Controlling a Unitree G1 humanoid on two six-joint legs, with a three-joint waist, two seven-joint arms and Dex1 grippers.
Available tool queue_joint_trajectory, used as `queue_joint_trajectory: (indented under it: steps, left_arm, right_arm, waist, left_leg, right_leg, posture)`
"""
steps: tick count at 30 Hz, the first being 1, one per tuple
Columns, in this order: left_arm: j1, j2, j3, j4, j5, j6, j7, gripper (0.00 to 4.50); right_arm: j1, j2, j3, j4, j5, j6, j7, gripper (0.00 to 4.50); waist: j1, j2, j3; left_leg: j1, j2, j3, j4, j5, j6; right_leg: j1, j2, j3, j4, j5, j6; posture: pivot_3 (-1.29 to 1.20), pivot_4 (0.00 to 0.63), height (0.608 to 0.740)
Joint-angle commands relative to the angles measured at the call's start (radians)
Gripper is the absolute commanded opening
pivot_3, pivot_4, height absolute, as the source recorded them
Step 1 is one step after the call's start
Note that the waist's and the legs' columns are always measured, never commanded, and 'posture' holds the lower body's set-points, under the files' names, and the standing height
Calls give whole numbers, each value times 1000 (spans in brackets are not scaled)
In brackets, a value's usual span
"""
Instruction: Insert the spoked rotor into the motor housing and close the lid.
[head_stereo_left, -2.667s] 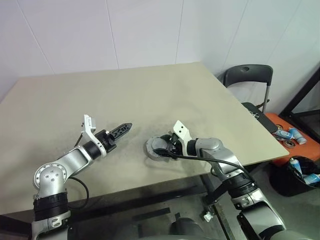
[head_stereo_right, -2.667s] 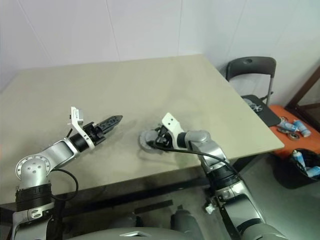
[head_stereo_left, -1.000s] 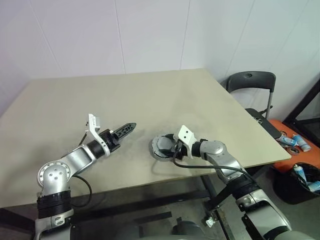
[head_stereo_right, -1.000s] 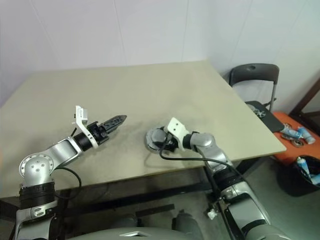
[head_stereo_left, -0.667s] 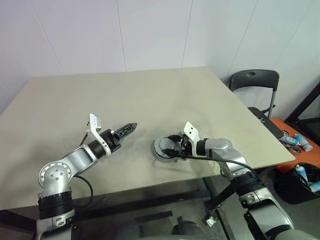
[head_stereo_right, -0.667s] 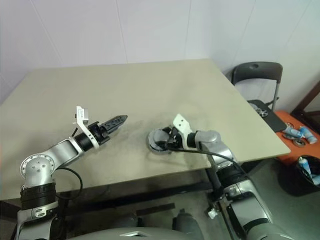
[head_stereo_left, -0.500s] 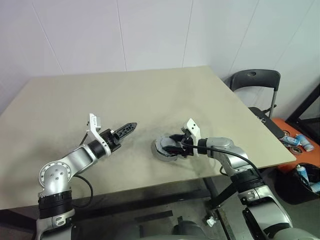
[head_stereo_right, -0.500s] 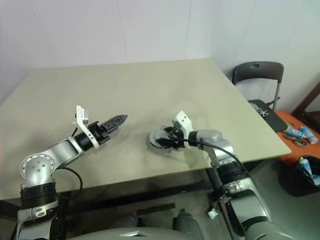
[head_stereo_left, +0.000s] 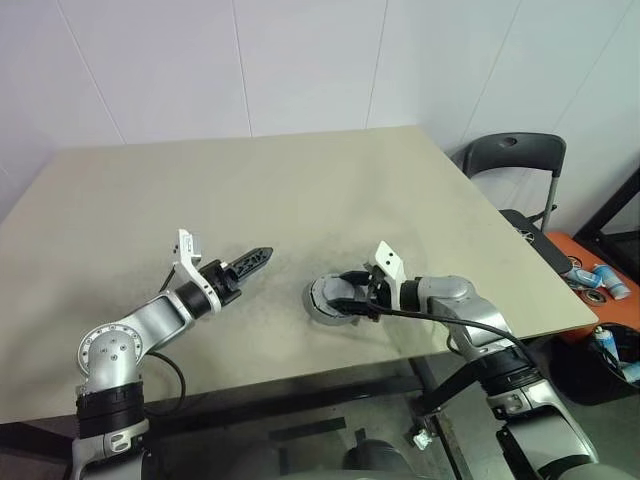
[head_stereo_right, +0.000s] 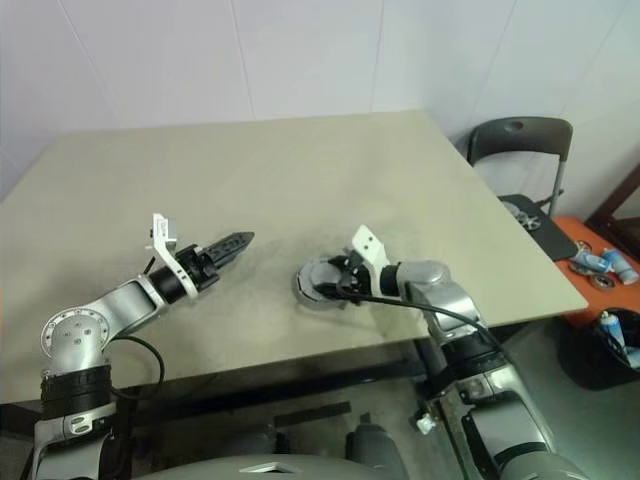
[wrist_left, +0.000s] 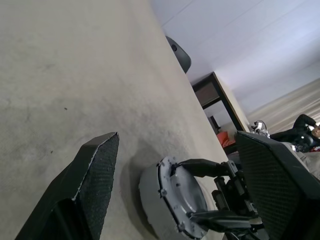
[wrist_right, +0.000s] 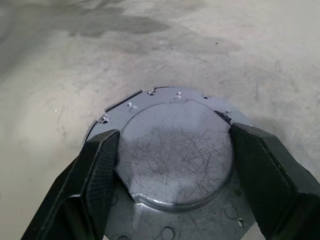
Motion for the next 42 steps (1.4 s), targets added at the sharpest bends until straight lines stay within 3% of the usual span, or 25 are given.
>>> queue_joint_trajectory:
  steps: [1, 8, 13, 19, 26, 34, 42]
  left_arm:
    - [-5, 0, -4, -27, -2, -13, -16, 3911]
    - [-3, -3, -7, -25, 2, -19, -23, 3911]
    - [-7, -11, -8, -29, 0, -19, -14, 3911]
    - [-12, -19, -6, -41, -9, -16, 12, 3911]
    - [-30, -32, -6, -74, -52, 0, 78, 3911]
    - [-42, -38, -11, -106, -114, 4, 157, 3911]
    - [-38, -31, -19, -112, -138, -5, 180, 3911]
  right_arm:
    - [7, 4, -7, -37, 13, 58, -14, 3158]
    - [-9, 15, -50, -132, 109, 202, -8, 3158]
    - [33, -4, 43, -161, 3, 105, -38, 3158]
    - [18, 38, 35, -112, -80, -11, -150, 3158]
    - [39, 14, 33, -102, -67, 2, -101, 3158]
    - [-19, 17, -79, -89, 70, 132, -54, 3158]
    - [10, -17, -5, -92, 5, 57, -29, 3158]
  waist:
    - [0, 0, 0]
    - [-2, 2, 1]
    - [-5, 2, 1]
    - [-5, 2, 1]
    - [-1, 2, 1]
    - [0, 2, 1]
    - [-1, 2, 1]
  left_leg:
    - [0, 0, 0, 0, 0, 0]
    - [-4, 0, 0, -1, 0, 0]
    - [-5, 0, 0, -1, 0, 1]
    - [-5, 0, 0, 4, 0, 0]
    - [-5, 0, 0, 6, 2, 3]
    - [-4, 0, 0, 6, 2, 3]
    - [-3, -1, 0, 7, 2, 4]
  right_leg:
    - [0, 0, 0, 0, 0, 0]
    - [-4, 0, 0, 0, 0, 0]
    - [-6, 0, -1, 0, 0, 0]
    - [-5, 1, -1, 4, 0, 0]
    - [-4, 1, 0, 5, 0, 0]
    - [-3, 2, -1, 6, 0, 1]
    - [-3, 3, 0, 6, 0, 1]
  posture:
    - [0, 0, 740]
    - [0, 0, 740]
    - [0, 0, 740]
    - [0, 0, 740]
    - [0, 0, 740]
    - [0, 0, 740]
    - [0, 0, 740]
